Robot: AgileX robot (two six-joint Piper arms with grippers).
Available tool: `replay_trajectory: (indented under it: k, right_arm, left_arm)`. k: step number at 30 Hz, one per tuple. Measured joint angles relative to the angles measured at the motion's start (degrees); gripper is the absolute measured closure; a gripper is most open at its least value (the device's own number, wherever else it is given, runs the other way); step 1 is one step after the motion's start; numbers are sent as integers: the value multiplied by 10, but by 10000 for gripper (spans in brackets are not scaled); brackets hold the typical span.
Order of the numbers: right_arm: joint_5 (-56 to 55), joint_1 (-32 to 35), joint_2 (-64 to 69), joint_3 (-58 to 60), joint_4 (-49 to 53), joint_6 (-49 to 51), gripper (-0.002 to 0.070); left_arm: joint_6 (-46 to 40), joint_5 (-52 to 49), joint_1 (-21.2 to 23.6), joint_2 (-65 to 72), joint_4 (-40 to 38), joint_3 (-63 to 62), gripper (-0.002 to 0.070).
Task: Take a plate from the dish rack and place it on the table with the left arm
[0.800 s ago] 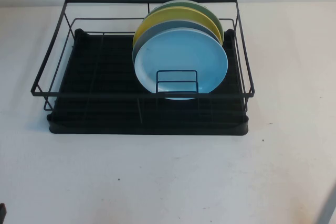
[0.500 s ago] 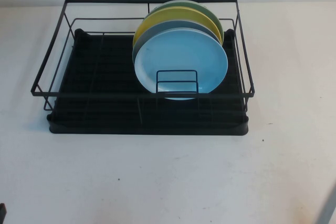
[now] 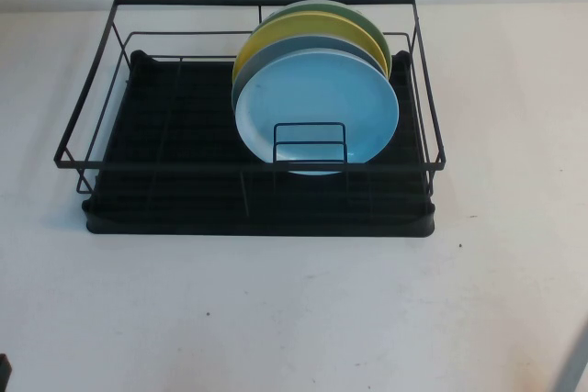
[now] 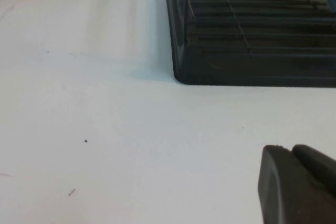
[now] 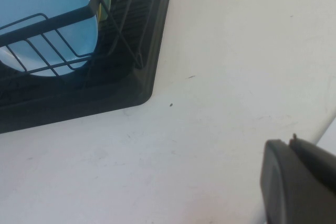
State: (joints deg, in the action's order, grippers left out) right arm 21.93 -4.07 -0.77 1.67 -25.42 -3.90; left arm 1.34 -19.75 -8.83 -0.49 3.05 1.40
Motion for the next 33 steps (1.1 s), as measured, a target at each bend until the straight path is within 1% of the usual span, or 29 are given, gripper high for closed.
replay_trajectory:
  k: [2,5,9,11,13,18,20,22,23,24,25,26,28,31,33]
  right_arm:
    - [0,0,0,0,0,0,696]
    - [0,0,0,0,0,0,696]
    - [0,0,0,0,0,0,696]
    - [0,0,0,0,0,0,696]
    - [0,0,0,0,0,0,696]
    - [0,0,0,0,0,0,696]
    - [0,0,0,0,0,0,696]
    - [0,0,0,0,0,0,696]
    - [0,0,0,0,0,0,696]
    - [0,0,0,0,0,0,696]
    - [0,0,0,0,0,0,696]
    - [0,0,0,0,0,0,696]
    - [0,0,0,0,0,0,696]
    - [0,0,0,0,0,0,696]
    - [0,0,0,0,0,0,696]
  left_arm:
    - [26,6,0,0,0,0,679]
    - [97,32,0,0,-4,0,679]
    - [261,116,0,0,-81,0,679]
    - [317,157,0,0,-112,0,679]
    - [324,183,0,0,-116,0,679]
    - [274,198,0,0,-98,0,679]
    - [281,212,0,0,-101,0,679]
    - [308,240,0,0,-102,0,679]
    - [324,237,0,0,-102,-5,679]
    - [334,208,0,0,-92,-22,679]
    - [335,158,-1,3,-77,-52,679]
    - [328,100,-3,12,-63,-83,679]
    - [266,-15,-15,52,-39,-177,679]
    - [125,-138,-33,147,-30,-323,679]
    - [16,-194,-45,217,-41,-430,679]
